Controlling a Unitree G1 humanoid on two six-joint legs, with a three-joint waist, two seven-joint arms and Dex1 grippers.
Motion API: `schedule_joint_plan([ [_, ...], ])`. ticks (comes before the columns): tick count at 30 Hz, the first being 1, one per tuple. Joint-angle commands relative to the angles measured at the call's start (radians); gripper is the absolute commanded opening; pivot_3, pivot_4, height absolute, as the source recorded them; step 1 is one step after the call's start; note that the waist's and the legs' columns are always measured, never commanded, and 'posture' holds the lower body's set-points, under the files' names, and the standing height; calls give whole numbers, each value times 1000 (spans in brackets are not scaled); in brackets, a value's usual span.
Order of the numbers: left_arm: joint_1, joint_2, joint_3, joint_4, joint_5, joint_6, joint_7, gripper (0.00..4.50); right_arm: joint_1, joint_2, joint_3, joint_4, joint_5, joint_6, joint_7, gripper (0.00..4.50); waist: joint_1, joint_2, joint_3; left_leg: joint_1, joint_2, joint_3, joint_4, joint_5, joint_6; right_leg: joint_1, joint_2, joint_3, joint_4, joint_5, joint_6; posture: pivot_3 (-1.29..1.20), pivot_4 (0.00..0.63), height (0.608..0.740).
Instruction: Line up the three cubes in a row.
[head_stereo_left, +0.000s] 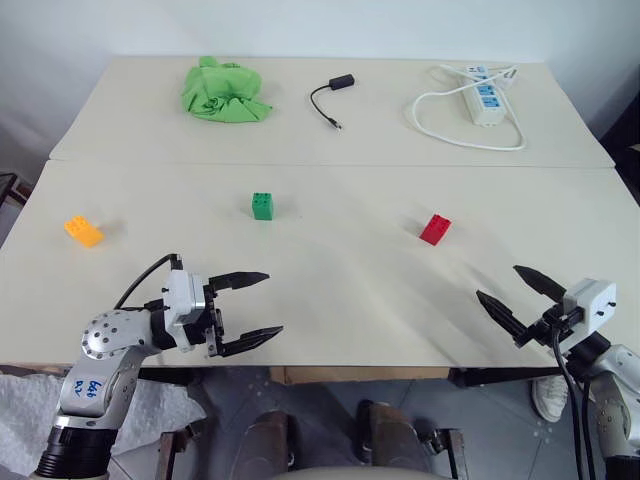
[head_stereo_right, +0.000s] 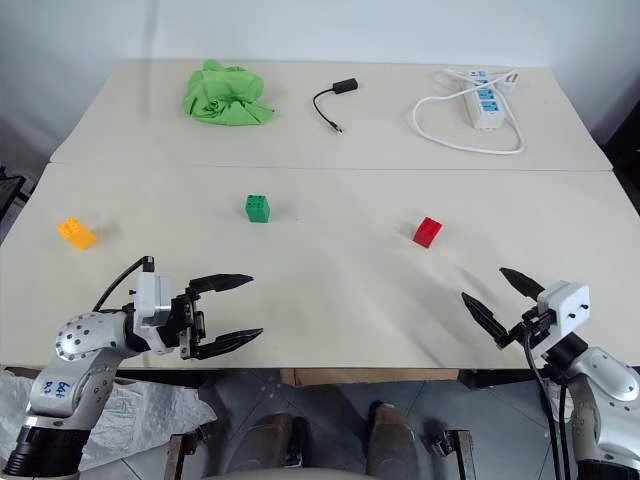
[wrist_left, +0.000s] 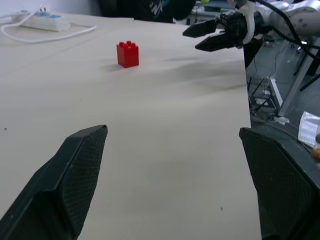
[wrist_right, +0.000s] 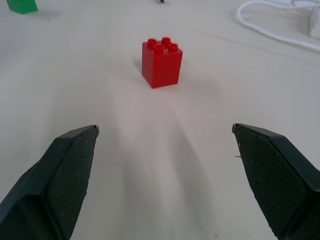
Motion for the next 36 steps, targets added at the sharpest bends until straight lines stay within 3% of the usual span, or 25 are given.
schedule_joint_plan([
  [1,-18,-18,16,15,-12,-9,12,4490,-164,-55,75,47,-45,58,14,4500,-6,0,0,0,0,1,0,0,0,0,0,0,0,0,0,0,150,740],
  [8,-50,-30,0,49,9,-15,11,4490,-507,-71,235,376,-194,77,53,4500,6,1,0,-3,1,0,1,1,1,-1,-1,-1,1,0,-1,0,150,740],
  [12,-58,-39,-1,55,20,-23,17,4490,-617,-66,289,532,-240,40,109,4500,6,1,0,-5,0,4,1,0,1,-1,-2,-1,0,1,0,0,150,740],
  [16,-38,-43,9,54,36,-53,27,4500,-683,-50,301,618,-244,13,167,3569,1,1,0,-5,-1,5,1,0,1,-1,-1,-2,-1,1,0,0,150,740],
  [22,-25,-43,4,46,36,-47,33,4500,-714,-38,309,632,-228,-19,275,1531,0,1,0,-4,0,5,1,1,1,-1,-1,-2,-1,1,0,0,150,740],
  [30,-5,-33,30,87,38,-61,28,4500,-818,25,442,556,-244,21,521,1489,-10,1,0,-4,1,5,1,1,1,-1,-1,-2,-1,1,0,0,150,740],
  [36,12,-29,45,99,40,-71,30,4500,-886,69,535,698,-335,-114,603,1489,-17,1,0,-4,1,3,1,0,1,-1,-2,-3,0,1,0,0,150,740],
])
